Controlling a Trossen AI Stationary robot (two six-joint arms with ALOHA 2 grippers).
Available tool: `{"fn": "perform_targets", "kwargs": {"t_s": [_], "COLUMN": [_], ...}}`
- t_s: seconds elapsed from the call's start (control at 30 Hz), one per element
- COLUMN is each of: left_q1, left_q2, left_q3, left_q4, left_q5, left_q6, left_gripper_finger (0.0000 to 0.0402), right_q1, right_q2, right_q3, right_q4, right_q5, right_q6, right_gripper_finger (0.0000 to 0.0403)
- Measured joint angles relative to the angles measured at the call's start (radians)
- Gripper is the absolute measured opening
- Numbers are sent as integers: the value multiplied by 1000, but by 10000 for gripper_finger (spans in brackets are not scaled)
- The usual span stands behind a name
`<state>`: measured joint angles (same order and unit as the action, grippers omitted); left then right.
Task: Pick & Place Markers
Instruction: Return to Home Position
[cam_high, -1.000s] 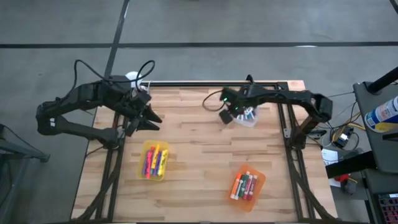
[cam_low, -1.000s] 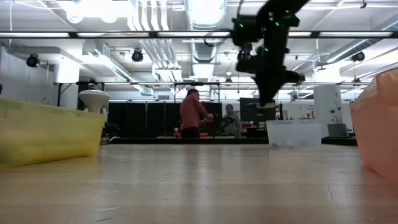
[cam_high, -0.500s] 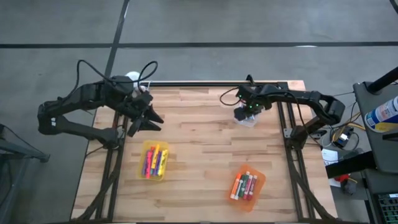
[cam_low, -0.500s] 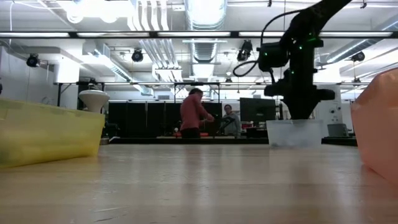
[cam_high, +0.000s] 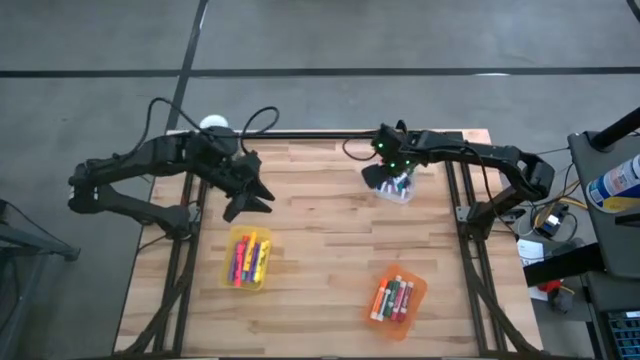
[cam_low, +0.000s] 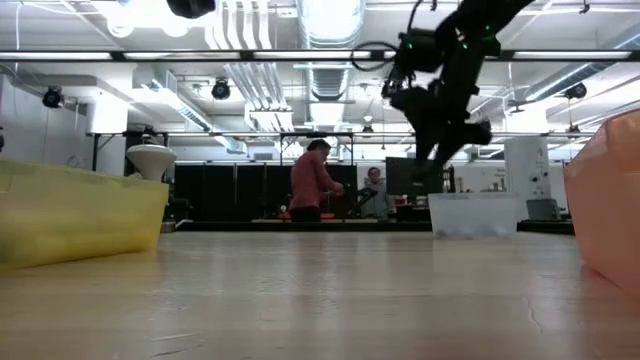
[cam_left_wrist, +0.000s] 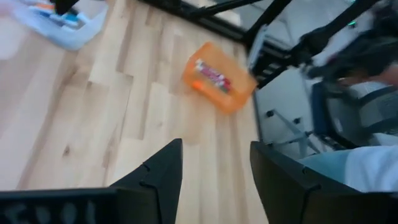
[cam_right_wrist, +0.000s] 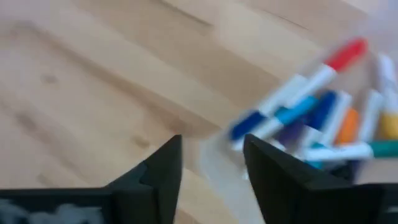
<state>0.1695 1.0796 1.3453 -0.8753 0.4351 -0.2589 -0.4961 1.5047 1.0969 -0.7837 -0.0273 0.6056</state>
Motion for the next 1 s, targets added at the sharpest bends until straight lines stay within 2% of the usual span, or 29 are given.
{"fn": "perform_targets", "kwargs": {"t_s": [0.1, 0.2, 0.3, 0.33, 0.47, 0.57, 0.67, 0.73, 0.8, 0.87, 0.93, 1.0], "left_q1": [1, 3, 16, 23, 58, 93, 120, 123, 119, 117, 117, 117], "left_q2": [9, 6, -6, -14, -50, -98, -167, -218, -272, -321, -366, -410], "left_q3": [-12, -13, -20, -26, -74, -151, -243, -300, -356, -406, -449, -497], "left_q4": [-30, -51, -44, -29, 89, 238, 360, 371, 373, 377, 363, 341], "left_q5": [-54, -88, -90, -83, -26, 9, -71, -171, -223, -232, -234, -244], "left_q6": [46, 98, 133, 137, 141, 96, -7, -65, -87, -84, -57, -80], "left_gripper_finger": [159, 105, 28, 15, 11, 8, 7, 6, 6, 7, 7, 7], "right_q1": [44, 87, 135, 150, 209, 226, 237, 241, 243, 241, 242, 262], "right_q2": [0, 0, -8, -17, -71, -124, -192, -235, -281, -322, -370, -409], "right_q3": [34, 52, 44, 37, -4, -28, -35, -37, -41, -41, -55, -85], "right_q4": [13, 41, 188, 263, 556, 656, 656, 628, 568, 478, 374, 369], "right_q5": [-3, -13, -114, -159, -202, -209, -208, -209, -209, -210, -197, -169], "right_q6": [-45, -100, -165, -184, -216, -216, -214, -214, -242, -364, -350, -324], "right_gripper_finger": [112, 34, 14, 11, 8, 8, 8, 8, 8, 8, 8, 8]}}
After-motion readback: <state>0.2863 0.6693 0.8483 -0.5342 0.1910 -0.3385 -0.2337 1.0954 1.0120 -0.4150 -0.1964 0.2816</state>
